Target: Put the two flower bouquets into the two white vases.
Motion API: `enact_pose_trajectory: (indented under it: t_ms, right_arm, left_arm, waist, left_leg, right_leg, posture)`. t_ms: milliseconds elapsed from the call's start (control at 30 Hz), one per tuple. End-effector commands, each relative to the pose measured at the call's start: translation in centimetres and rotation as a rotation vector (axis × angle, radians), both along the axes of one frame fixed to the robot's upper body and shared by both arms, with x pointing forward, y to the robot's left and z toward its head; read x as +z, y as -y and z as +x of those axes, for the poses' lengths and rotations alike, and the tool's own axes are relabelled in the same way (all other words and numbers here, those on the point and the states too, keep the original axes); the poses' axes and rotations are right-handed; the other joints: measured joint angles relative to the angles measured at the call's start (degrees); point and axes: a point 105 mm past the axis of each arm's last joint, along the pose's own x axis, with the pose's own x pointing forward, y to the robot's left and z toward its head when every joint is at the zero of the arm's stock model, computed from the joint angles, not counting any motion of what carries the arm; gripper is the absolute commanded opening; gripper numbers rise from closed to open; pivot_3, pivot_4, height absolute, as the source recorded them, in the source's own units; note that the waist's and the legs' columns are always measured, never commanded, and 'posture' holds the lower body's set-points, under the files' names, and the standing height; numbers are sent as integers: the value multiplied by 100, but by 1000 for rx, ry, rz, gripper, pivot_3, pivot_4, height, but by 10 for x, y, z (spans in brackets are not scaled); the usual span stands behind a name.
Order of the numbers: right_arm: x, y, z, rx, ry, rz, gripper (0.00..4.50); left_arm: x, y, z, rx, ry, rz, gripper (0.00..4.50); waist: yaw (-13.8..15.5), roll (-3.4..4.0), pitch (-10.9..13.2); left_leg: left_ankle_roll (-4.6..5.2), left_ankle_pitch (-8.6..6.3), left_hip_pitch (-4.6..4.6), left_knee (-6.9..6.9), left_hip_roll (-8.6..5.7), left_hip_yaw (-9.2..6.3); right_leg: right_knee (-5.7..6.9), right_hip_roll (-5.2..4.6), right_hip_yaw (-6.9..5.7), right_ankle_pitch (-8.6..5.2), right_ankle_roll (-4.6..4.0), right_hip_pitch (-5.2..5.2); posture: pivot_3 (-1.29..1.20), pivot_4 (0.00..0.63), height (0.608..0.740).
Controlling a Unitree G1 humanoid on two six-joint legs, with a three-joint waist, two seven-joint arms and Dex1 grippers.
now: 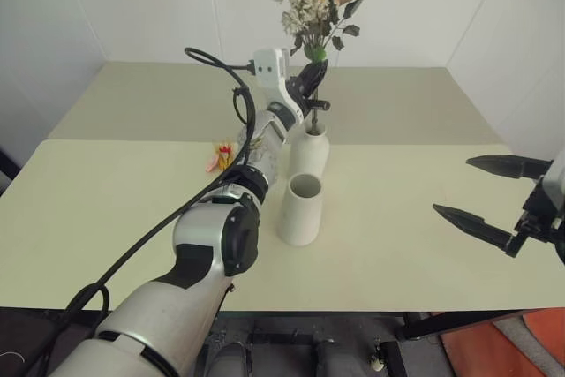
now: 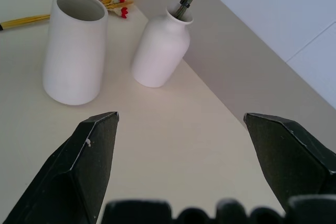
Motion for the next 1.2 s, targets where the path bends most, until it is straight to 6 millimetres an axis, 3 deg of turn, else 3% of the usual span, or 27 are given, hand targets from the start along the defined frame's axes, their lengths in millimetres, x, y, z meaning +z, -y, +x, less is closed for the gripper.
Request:
enact_pose_trajectory:
  t_ms: [33, 433, 733, 867, 967, 1200]
  right_arm:
    - [13, 2, -2, -19, 63, -6, 4500]
    - [16, 8, 2, -46, 34, 20, 4500]
    - [11, 14, 5, -69, 22, 3, 4500]
    - [8, 15, 5, -74, 17, 4, 4500]
    - [7, 17, 6, -79, 16, 5, 4500]
    - [5, 18, 10, -86, 17, -2, 4500]
  left_arm:
    - [13, 8, -11, -9, 140, 71, 139]
    - [6, -1, -11, -4, 189, 137, 139]
    - [13, -7, -17, -42, 253, 124, 3004]
    - [1, -9, -19, -97, 240, 173, 4305]
    - [-11, -5, -19, -139, 221, 261, 4472]
    - [-7, -5, -22, -172, 250, 337, 4472]
  waist:
    - [0, 0, 0]
    - [-6, 0, 0]
    - [-3, 0, 0]
    - [-13, 1, 0]
    - [-20, 1, -1]
    - [-8, 1, 0]
  left_leg:
    - [0, 0, 1, 0, 0, 0]
    - [0, 0, 1, 1, 1, 0]
    - [0, 0, 1, 1, 1, 0]
    - [0, 0, 2, 1, 1, 0]
    - [0, 0, 4, 1, 1, 0]
    - [1, 0, 0, 3, 0, 0]
  right_leg:
    - [0, 0, 0, 0, 0, 0]
    - [3, 0, 1, 0, 0, 0]
    - [4, 0, 1, 0, 0, 0]
    - [5, 0, 1, 0, 0, 0]
    - [7, 0, 2, 0, 0, 1]
    - [6, 0, 2, 0, 0, 0]
  posture:
    - [0, 150, 740]
    - [0, 150, 740]
    - [0, 150, 740]
    - [0, 150, 740]
    - [0, 150, 740]
    - [0, 150, 740]
